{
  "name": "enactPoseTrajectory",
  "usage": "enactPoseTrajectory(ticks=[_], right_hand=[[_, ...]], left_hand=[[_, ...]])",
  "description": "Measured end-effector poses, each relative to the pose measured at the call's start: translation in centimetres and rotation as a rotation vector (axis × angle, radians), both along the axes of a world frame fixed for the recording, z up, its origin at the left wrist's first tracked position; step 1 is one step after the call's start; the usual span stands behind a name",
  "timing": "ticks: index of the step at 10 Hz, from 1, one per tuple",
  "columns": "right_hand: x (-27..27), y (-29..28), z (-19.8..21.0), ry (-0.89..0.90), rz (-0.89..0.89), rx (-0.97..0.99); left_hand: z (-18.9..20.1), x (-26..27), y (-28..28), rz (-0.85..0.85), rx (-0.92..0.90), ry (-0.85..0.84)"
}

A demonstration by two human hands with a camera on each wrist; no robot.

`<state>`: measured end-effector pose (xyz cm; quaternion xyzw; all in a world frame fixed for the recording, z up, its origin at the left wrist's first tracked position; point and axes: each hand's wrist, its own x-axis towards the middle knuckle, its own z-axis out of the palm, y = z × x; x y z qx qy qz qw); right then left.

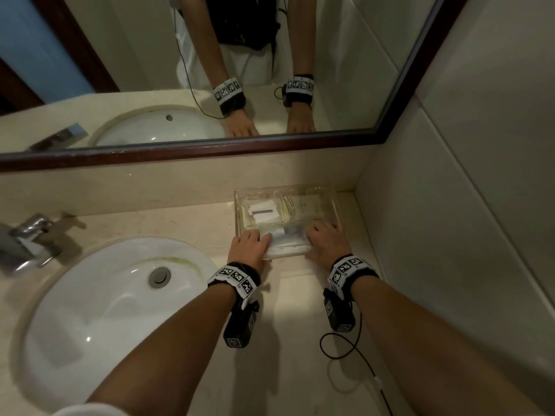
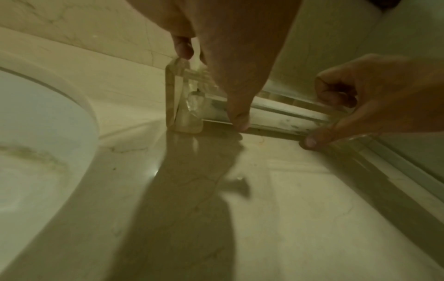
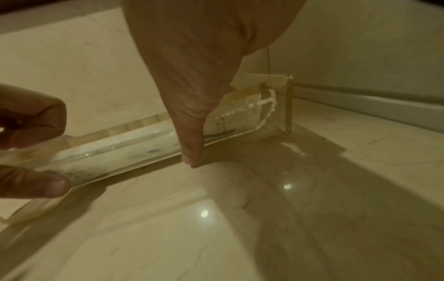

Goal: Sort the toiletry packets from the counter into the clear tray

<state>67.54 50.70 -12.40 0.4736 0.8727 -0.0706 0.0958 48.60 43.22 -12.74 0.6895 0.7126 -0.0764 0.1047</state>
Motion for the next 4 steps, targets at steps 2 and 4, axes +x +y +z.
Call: enactPoseTrajectory(ticks=[2, 4], right_hand=[[-0.7, 0.7, 1.6, -0.054, -0.015, -0.155], [-1.4, 1.1, 2.3, 0.164, -0.090, -0.353]], left_hand=[[1.6, -0.3, 0.3, 0.040, -0.041, -0.112], [3.1, -1.3, 0.0, 0.127, -0.027, -0.219]])
